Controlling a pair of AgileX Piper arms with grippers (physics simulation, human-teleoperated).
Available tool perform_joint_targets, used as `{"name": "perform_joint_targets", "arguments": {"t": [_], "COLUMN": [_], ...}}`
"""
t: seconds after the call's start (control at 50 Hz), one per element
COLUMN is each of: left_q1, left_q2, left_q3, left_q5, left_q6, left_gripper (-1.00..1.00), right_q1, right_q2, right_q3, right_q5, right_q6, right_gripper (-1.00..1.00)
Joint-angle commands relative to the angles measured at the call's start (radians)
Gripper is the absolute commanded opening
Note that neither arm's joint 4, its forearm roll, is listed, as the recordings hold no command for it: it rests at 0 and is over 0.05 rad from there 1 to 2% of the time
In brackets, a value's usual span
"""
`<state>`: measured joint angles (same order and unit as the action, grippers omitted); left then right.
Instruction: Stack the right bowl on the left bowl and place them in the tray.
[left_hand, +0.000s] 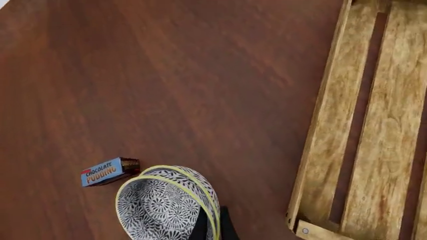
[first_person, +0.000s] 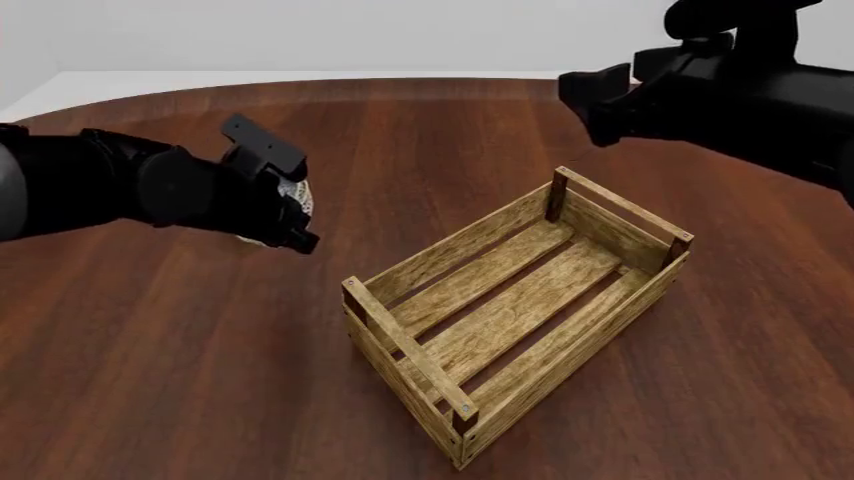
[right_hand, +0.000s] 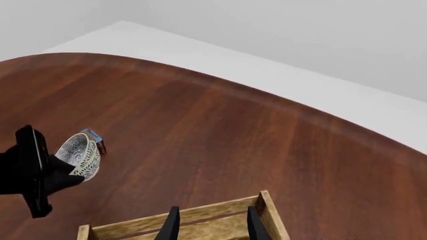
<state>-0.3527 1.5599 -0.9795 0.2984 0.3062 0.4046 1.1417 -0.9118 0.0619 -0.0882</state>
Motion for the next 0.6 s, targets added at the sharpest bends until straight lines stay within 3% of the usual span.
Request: {"name": "perform_joint_targets", "arguments": {"t": [0.02,0.6], "left_q1": [-0.06,-0.218], "left_q2": [0.001,0.063], "left_q3": [-0.08,-0.235], "left_q5": [0.02,0.108], "left_q6": [-0.042,0.067], "left_gripper": [-1.0,-1.0], "right_q1": [-0.016,-0.092], "right_q2": [0.008,0.009], "right_q3": [-0.006,-0.018], "right_q5": [0.003,0.009], "right_q6": [0.006,0.026], "right_gripper": [1.0,1.0]}}
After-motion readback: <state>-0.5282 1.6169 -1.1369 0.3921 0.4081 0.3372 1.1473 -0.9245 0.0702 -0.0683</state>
